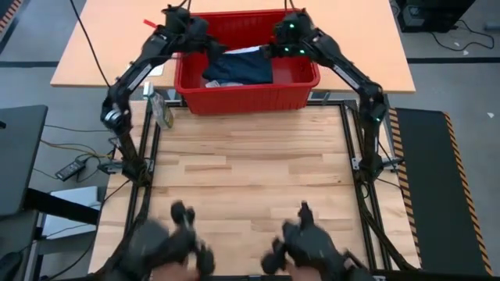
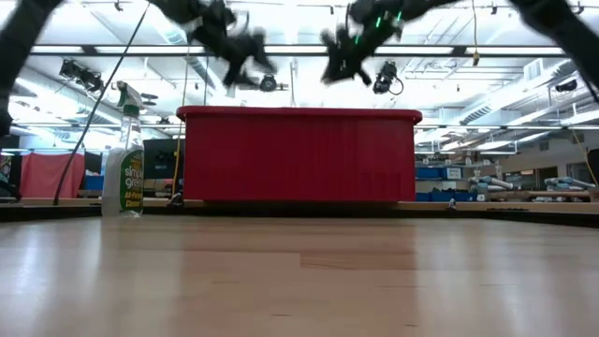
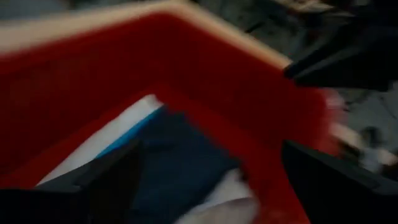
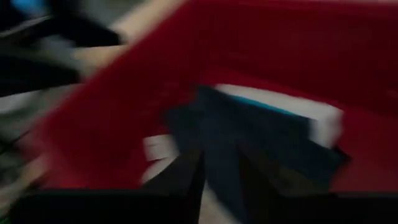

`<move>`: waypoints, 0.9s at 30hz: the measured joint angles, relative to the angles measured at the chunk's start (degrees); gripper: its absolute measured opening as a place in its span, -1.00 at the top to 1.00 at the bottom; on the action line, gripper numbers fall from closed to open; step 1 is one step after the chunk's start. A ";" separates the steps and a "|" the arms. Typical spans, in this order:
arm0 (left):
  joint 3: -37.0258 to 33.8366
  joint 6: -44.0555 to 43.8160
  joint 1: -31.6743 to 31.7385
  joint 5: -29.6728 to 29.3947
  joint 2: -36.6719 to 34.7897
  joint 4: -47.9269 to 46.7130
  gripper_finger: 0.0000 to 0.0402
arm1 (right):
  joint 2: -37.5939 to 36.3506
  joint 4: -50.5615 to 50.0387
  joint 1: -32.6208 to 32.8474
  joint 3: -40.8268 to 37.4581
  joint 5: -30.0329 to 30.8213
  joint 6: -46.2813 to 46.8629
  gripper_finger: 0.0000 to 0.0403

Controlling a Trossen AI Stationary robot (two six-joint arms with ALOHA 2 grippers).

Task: Fold laundry
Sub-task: Return to Home Position

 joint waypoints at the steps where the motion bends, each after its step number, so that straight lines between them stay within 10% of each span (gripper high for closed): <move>1: 0.00 0.68 -1.63 -0.01 -2.19 -0.58 -0.88 | -1.78 -0.90 1.04 0.02 -1.58 -1.30 0.57; 6: 0.11 1.67 -12.43 -2.14 -11.10 -0.77 -0.72 | -10.10 -8.47 7.35 0.06 -7.36 -9.57 0.93; 17: -0.03 -0.07 -38.09 -21.29 -15.24 -5.15 -0.18 | -24.64 -13.97 26.08 -3.27 1.11 -13.30 0.97; 27: -33.32 -10.65 -48.80 -27.97 -31.68 19.04 0.13 | -47.87 18.68 40.62 -46.76 9.86 -4.81 0.98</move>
